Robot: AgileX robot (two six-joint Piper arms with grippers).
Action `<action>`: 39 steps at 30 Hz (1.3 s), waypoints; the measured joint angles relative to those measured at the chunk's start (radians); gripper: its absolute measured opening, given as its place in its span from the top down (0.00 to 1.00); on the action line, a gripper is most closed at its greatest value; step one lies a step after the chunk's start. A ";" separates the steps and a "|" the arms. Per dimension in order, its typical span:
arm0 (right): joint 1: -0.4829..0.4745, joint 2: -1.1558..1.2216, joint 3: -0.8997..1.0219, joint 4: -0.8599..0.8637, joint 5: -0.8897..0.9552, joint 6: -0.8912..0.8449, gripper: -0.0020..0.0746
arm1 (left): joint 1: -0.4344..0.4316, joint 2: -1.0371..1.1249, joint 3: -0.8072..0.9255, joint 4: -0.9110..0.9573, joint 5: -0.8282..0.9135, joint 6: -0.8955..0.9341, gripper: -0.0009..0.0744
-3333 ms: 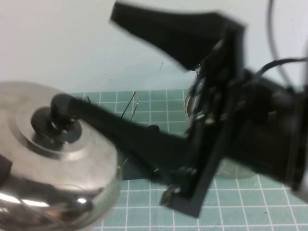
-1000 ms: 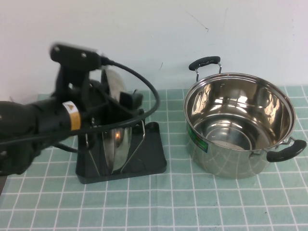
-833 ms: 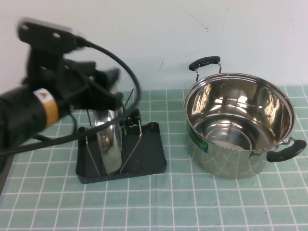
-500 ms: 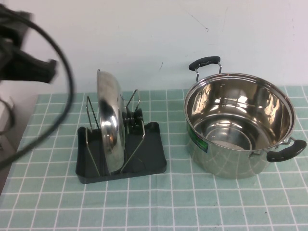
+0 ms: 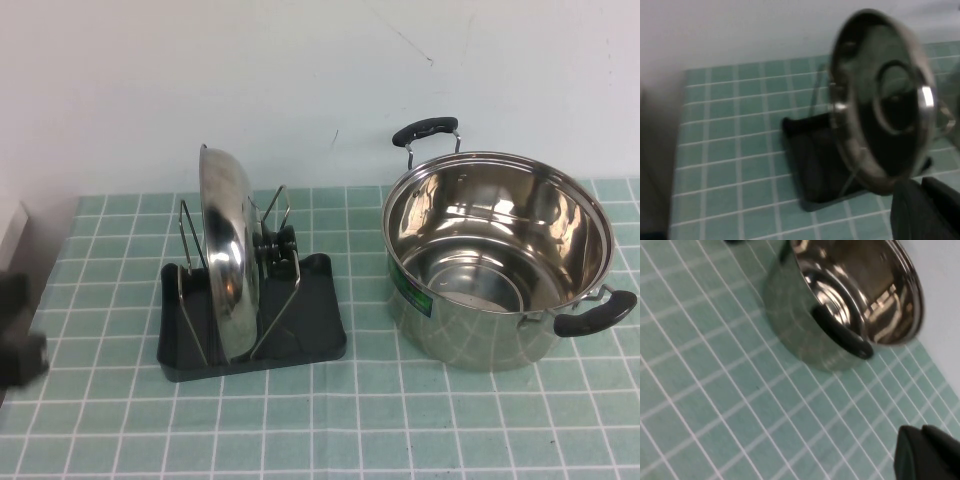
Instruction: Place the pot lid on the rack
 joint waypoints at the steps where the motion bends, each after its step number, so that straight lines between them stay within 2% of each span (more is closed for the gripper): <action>1: 0.000 -0.010 0.007 0.034 -0.033 -0.003 0.97 | 0.000 -0.026 0.019 -0.065 -0.031 0.053 0.99; 5: 0.000 -0.062 0.091 0.106 -0.188 -0.019 0.97 | 0.000 -0.169 0.131 -0.310 -0.152 0.243 0.99; 8: 0.000 -0.100 0.214 0.140 -0.296 -0.023 0.97 | 0.000 -0.270 0.245 -0.400 -0.259 0.321 0.99; 12: 0.000 -0.143 0.398 0.167 -0.459 -0.011 0.97 | 0.000 -0.386 0.392 -0.434 -0.398 0.367 0.99; 17: 0.000 -0.151 0.529 0.169 -0.601 0.025 0.98 | 0.000 -0.462 0.523 -0.436 -0.517 0.385 0.99; 23: 0.000 -0.151 0.541 0.164 -0.609 0.030 0.98 | 0.000 -0.466 0.578 -0.436 -0.536 0.389 0.99; 39: 0.000 -0.155 0.541 0.159 -0.565 0.030 0.98 | 0.000 -0.466 0.589 -0.436 -0.474 0.399 0.99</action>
